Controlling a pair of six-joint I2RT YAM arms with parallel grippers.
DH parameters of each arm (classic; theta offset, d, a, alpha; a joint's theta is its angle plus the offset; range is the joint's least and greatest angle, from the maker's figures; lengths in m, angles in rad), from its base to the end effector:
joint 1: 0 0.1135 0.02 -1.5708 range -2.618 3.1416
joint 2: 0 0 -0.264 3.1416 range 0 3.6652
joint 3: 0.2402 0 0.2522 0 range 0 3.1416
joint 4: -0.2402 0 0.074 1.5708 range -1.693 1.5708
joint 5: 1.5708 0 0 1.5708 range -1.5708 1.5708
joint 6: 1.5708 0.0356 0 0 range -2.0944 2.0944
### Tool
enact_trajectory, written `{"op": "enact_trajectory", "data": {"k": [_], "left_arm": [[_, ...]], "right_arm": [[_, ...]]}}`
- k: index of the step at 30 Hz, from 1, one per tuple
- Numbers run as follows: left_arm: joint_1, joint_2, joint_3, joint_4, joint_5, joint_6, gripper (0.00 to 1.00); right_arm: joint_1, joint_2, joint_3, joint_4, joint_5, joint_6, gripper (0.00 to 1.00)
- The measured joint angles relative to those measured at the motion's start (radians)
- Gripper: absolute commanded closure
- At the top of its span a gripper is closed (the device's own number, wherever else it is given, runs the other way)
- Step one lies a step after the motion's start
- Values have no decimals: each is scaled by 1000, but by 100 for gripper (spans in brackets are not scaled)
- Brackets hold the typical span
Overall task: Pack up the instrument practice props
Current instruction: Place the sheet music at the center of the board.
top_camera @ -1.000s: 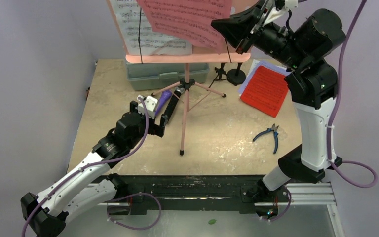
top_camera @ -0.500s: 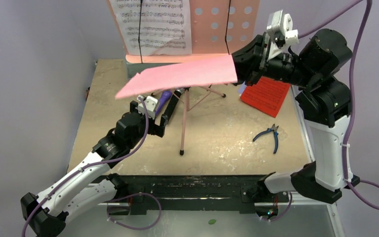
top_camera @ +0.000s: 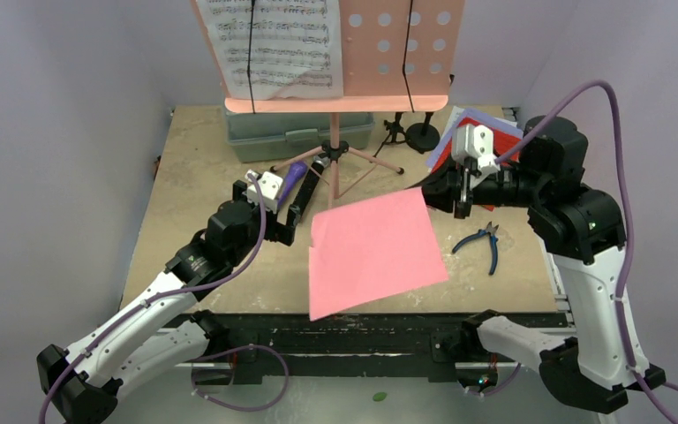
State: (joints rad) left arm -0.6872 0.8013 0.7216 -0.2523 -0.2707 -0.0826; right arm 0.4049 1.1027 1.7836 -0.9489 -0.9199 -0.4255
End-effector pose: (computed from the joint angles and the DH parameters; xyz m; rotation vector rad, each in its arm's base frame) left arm 0.1511 -0.1117 0.3081 0.3875 1.8591 -0.2674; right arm 0.1227 0.0834 0.5246 -1.2650 1.2881 0.8234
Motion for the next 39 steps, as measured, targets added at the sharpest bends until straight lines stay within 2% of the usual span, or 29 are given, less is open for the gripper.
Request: {"op": "enact_trajectory", "data": {"k": [11, 17, 22, 26, 33, 36, 39], "left_arm": [[2, 0, 0, 0, 6, 0, 5], [2, 0, 0, 0, 11, 0, 5], [4, -5, 0, 0, 17, 0, 5], [5, -13, 0, 0, 24, -1, 5], [6, -23, 0, 0, 33, -1, 5], [6, -24, 0, 0, 39, -2, 5], [6, -26, 0, 0, 42, -2, 5]], "right_arm": [[-159, -143, -412, -55, -6, -188, 100], [-285, -142, -603, -7, 2, -182, 100], [-395, -130, -679, 102, 17, -107, 100], [-520, -45, -689, 197, 0, -33, 100], [-715, 303, -631, 249, -37, 72, 100], [-747, 417, -593, 302, 14, 150, 100], [-756, 463, -592, 393, 119, 255, 100]]}}
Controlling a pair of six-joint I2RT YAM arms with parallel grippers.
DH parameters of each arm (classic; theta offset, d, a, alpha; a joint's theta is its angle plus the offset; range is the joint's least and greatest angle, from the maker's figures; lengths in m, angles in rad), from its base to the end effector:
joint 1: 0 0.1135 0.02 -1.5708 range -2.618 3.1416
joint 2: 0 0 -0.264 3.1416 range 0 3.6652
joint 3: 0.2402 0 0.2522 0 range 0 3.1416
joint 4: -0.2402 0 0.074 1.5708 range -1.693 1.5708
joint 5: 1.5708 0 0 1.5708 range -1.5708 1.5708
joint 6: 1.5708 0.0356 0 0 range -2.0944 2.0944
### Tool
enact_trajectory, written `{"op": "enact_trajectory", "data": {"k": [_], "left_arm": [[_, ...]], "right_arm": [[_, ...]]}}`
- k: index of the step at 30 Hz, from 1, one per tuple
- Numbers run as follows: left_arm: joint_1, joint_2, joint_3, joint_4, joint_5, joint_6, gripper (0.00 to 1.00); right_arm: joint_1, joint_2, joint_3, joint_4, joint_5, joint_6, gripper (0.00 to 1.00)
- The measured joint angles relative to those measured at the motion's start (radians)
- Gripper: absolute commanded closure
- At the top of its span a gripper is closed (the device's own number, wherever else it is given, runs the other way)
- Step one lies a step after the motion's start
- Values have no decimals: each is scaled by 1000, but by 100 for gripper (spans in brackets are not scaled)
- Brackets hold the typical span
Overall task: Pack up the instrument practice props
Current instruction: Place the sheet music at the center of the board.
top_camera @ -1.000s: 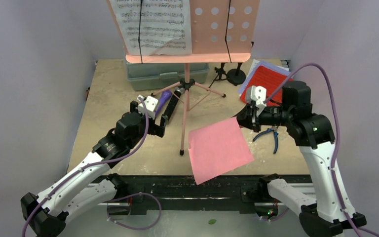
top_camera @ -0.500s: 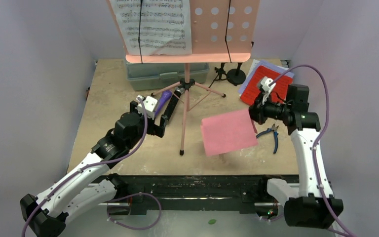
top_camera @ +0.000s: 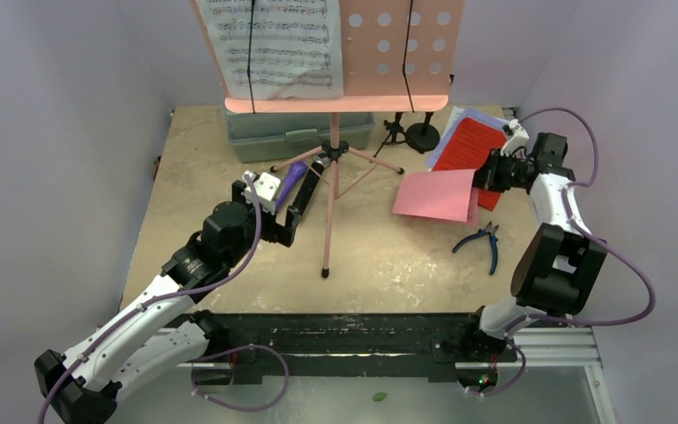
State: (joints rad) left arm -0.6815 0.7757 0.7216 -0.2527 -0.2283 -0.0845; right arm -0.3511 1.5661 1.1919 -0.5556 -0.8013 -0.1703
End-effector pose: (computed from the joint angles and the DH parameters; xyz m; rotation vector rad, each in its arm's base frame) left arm 0.1472 -0.1090 0.3122 0.4009 1.8381 -0.3136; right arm 0.3166 -0.0887 0.2646 -0.1112 2.2554 0.7238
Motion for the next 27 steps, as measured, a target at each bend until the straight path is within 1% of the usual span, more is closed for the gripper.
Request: {"op": "enact_trajectory", "data": {"k": [5, 9, 13, 20, 27], "left_arm": [[0, -3, 0, 0, 7, 0, 5], [1, -3, 0, 0, 14, 0, 5], [1, -3, 0, 0, 16, 0, 5], [1, -4, 0, 0, 18, 0, 5], [0, -4, 0, 0, 21, 0, 5]], "right_arm": [[-1, 16, 1, 133, 156, 113, 100], [-1, 39, 1, 199, 249, 156, 100], [-1, 73, 8, 235, 300, 174, 100], [-1, 123, 18, 262, 361, 187, 94], [-1, 148, 19, 298, 428, 188, 92]]}}
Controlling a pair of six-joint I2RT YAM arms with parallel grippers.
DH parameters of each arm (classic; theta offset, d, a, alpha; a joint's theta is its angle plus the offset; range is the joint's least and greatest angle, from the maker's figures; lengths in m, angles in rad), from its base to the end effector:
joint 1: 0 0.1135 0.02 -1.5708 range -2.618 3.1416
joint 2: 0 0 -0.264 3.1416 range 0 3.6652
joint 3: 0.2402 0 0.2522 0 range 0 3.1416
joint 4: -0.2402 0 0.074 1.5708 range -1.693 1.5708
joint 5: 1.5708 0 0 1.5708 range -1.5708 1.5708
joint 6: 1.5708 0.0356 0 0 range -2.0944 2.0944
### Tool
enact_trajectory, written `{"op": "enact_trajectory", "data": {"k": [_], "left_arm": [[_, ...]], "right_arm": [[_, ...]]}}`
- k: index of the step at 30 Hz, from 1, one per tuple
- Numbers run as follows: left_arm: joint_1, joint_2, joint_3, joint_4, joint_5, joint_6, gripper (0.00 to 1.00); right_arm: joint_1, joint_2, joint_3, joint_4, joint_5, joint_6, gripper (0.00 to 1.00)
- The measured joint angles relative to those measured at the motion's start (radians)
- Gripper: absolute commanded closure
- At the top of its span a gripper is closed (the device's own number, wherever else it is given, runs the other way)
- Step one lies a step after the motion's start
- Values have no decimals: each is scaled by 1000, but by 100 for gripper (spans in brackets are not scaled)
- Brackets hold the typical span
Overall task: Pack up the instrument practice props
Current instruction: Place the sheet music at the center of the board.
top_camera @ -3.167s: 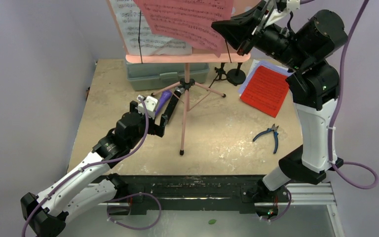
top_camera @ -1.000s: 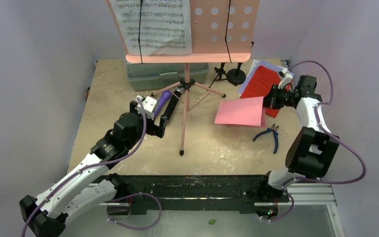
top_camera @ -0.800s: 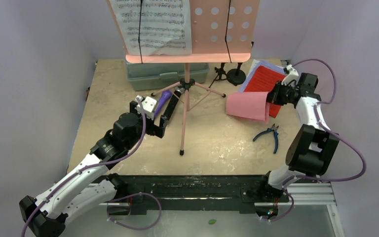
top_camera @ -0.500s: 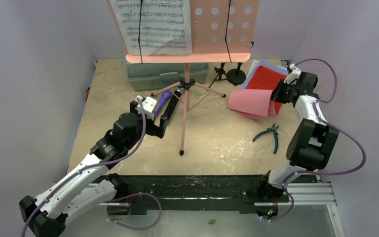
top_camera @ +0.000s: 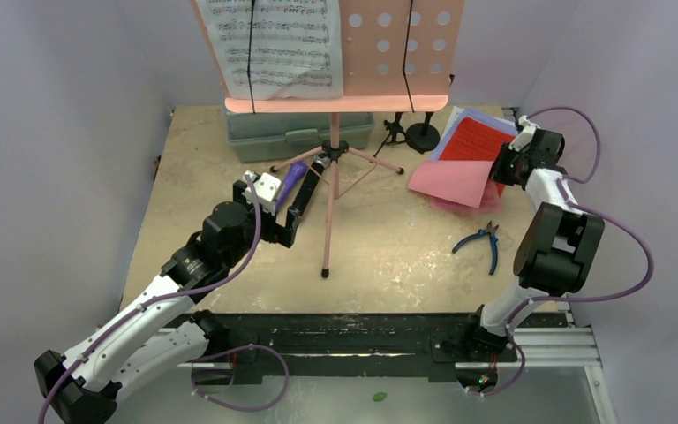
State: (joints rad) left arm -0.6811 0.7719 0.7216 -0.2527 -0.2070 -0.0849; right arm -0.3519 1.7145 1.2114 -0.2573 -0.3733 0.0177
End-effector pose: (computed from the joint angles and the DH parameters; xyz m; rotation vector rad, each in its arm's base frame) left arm 0.1463 -0.1091 0.3128 0.4139 1.8345 -0.3345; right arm 0.3602 -0.1184 0.2354 0.2368 2.2687 0.2612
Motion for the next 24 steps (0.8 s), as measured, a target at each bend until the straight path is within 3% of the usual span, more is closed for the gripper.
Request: {"op": "enact_trajectory", "data": {"k": [7, 24], "left_arm": [[0, 0, 0, 0, 3, 0, 5], [0, 0, 0, 0, 6, 0, 5]], "right_arm": [[0, 45, 36, 35, 62, -2, 88], [0, 164, 74, 97, 177, -3, 65]]}}
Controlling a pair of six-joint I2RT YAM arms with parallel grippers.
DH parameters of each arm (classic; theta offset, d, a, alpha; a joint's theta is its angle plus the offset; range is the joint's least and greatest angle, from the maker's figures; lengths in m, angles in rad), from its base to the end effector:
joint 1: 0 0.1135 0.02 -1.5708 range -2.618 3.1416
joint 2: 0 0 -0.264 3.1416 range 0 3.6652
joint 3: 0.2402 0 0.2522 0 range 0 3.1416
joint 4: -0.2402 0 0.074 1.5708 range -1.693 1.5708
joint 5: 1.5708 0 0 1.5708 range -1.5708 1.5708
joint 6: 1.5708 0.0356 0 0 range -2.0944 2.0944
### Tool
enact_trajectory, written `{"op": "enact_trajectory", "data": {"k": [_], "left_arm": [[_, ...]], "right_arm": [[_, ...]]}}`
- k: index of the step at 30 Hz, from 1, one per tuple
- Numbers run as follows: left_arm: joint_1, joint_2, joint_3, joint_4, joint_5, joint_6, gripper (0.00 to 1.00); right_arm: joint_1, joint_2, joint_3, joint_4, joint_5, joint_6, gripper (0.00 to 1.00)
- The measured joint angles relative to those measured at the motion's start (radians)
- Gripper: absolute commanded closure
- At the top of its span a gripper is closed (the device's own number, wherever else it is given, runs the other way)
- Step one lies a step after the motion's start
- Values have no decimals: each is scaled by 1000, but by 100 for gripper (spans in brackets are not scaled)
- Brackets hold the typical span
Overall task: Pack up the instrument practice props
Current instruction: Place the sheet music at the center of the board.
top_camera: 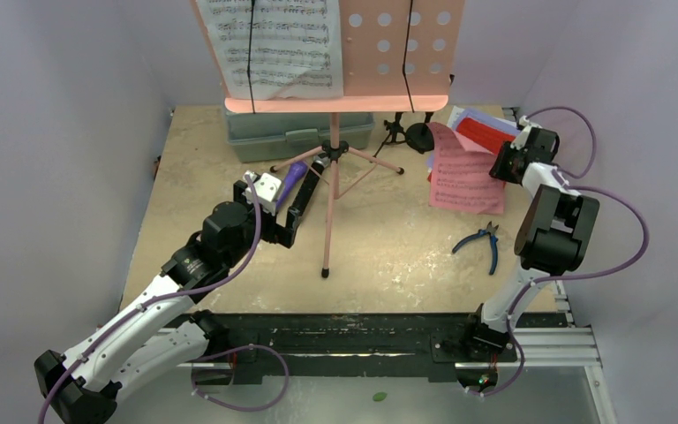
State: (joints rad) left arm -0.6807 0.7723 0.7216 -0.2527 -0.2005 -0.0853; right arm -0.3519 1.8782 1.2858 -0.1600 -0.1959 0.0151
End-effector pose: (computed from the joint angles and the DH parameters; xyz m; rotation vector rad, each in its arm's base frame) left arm 0.1463 -0.1093 0.3127 0.4179 1.8349 -0.3403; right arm 0.3930 -0.1369 0.2037 0.3239 2.2832 0.0557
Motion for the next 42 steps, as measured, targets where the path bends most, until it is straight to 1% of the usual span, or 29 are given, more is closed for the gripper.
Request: {"op": "enact_trajectory", "data": {"k": [2, 8, 11, 14, 21, 25, 30, 34, 36, 42], "left_arm": [[0, 0, 0, 0, 0, 0, 5], [0, 0, 0, 0, 4, 0, 5], [0, 0, 0, 0, 4, 0, 5], [0, 0, 0, 0, 6, 0, 5], [0, 0, 0, 0, 7, 0, 5], [0, 0, 0, 0, 7, 0, 5], [0, 0, 0, 0, 7, 0, 6], [0, 0, 0, 0, 7, 0, 5], [0, 0, 0, 0, 7, 0, 5], [0, 0, 0, 0, 7, 0, 5]], "right_arm": [[0, 2, 4, 0, 5, 0, 62], [0, 2, 11, 5, 24, 0, 60], [0, 2, 12, 6, 26, 0, 57], [0, 2, 12, 6, 30, 0, 53], [0, 2, 12, 8, 34, -1, 39], [0, 2, 12, 10, 47, -14, 35], [0, -14, 12, -1, 30, -58, 33], [0, -88, 8, -51, -43, -127, 31], [0, -164, -8, -80, -100, -172, 28], [0, -412, -55, -176, -270, -282, 28]]}}
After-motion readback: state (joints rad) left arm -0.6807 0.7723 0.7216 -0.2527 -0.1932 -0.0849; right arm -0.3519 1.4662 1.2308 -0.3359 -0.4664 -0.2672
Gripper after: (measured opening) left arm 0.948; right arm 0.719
